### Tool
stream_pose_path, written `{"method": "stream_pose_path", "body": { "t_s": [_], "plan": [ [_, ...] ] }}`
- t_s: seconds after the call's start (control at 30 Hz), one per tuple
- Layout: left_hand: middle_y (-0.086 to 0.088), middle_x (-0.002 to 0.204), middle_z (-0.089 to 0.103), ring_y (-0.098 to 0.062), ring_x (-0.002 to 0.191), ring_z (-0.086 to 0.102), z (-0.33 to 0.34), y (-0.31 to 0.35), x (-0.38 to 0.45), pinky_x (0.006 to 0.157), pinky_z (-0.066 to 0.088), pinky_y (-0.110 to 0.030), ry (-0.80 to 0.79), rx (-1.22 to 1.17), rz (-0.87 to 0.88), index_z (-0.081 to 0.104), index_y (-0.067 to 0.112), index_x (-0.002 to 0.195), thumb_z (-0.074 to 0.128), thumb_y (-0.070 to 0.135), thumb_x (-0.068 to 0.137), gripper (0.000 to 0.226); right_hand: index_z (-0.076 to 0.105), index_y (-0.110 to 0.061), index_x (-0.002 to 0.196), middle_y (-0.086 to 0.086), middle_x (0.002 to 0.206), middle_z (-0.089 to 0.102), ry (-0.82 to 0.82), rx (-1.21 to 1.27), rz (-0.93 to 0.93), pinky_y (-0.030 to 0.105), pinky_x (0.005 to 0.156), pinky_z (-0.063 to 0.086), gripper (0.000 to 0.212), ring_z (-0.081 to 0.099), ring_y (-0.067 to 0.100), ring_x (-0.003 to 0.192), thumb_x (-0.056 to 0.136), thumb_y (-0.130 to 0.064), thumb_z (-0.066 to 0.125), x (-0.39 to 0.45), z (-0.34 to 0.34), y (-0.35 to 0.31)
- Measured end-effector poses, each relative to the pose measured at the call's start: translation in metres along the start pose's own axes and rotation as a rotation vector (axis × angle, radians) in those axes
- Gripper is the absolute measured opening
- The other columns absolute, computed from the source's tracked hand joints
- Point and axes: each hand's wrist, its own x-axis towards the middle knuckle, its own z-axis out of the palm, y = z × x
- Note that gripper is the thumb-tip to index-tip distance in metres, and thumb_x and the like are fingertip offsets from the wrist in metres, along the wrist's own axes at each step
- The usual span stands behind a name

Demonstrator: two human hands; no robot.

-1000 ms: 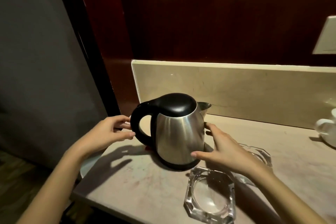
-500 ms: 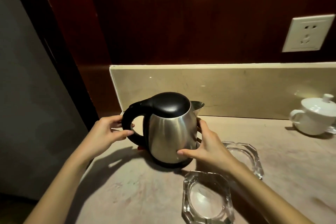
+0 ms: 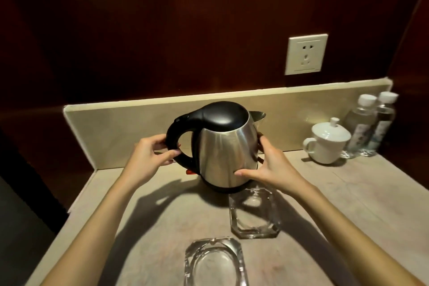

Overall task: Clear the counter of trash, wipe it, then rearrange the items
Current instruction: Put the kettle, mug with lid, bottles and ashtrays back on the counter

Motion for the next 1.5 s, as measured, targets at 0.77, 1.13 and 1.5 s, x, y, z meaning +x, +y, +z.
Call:
{"method": "stream_pose_path", "body": {
  "t_s": [0.77,1.13,1.5],
  "plan": [
    [-0.003,0.096,0.073,-0.017,0.095,0.069,0.118,0.009,0.038,0.07,0.058,-0.023,-0.114,-0.01,-0.006,0.068,0.018,0.102,0.072,0.008,0.083,0.022,0.028,-0.019,0.148,-0.011,0.145,0.039,-0.047,0.164,0.217,0.03,0.107,0.039,0.117,0.038,0.009,0.133,0.05,-0.052,0.084,-0.013,-0.072,0.09],
    [0.002,0.099,0.071,-0.012,0.097,0.067,0.117,0.01,0.034,0.07,0.06,-0.028,-0.089,0.011,-0.079,0.069,0.017,0.1,0.073,0.016,0.082,0.018,0.039,-0.022,0.14,-0.007,0.135,0.052,0.024,0.015,0.191,0.034,0.104,0.044,0.094,0.051,0.01,0.122,0.061,-0.048,0.084,-0.018,-0.072,0.091],
    [-0.004,0.089,0.072,-0.014,0.076,0.07,0.091,0.006,0.009,0.055,0.055,-0.024,-0.277,0.328,-0.283,0.071,0.009,0.092,0.075,0.03,0.081,0.024,0.064,-0.012,0.094,-0.005,0.088,0.066,0.007,-0.386,0.289,0.022,0.058,0.043,0.035,0.063,0.01,0.073,0.08,-0.044,0.072,-0.028,-0.095,0.071]
  ]
}}
